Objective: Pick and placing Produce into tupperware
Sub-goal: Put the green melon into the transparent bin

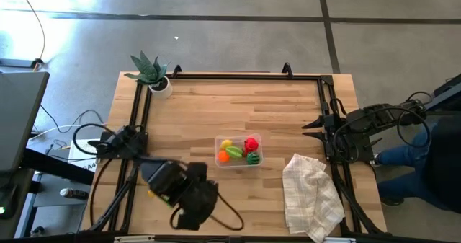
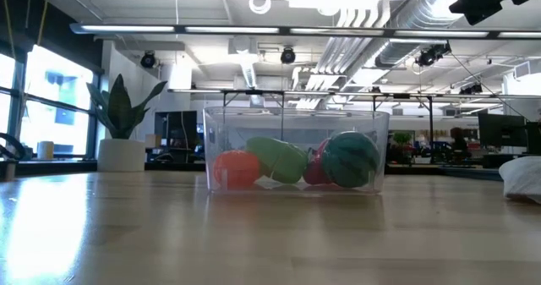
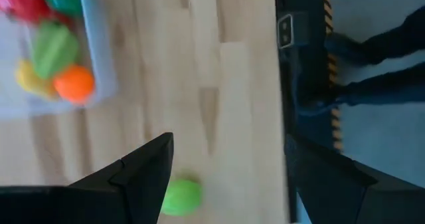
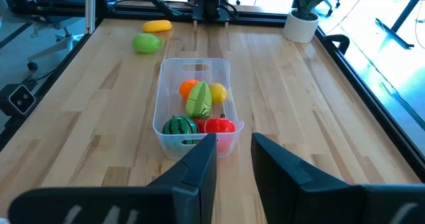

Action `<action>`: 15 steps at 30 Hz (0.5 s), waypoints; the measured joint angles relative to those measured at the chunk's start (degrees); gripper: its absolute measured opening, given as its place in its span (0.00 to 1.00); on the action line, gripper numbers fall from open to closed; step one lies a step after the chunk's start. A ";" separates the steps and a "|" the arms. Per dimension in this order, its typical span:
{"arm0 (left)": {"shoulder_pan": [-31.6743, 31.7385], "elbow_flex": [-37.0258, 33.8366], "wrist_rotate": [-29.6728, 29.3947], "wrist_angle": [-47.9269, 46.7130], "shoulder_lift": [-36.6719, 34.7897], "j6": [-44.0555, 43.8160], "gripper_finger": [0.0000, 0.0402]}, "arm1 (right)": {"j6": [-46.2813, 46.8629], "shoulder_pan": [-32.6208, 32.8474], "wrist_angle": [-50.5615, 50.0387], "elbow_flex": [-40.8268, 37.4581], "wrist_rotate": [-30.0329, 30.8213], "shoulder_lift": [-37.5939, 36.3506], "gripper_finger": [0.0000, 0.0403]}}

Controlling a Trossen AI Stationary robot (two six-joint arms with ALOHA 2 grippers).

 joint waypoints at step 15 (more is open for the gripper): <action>-15.59 -17.37 10.92 -0.19 -0.12 -36.10 0.69 | 0.00 0.00 0.01 0.00 0.00 0.00 0.21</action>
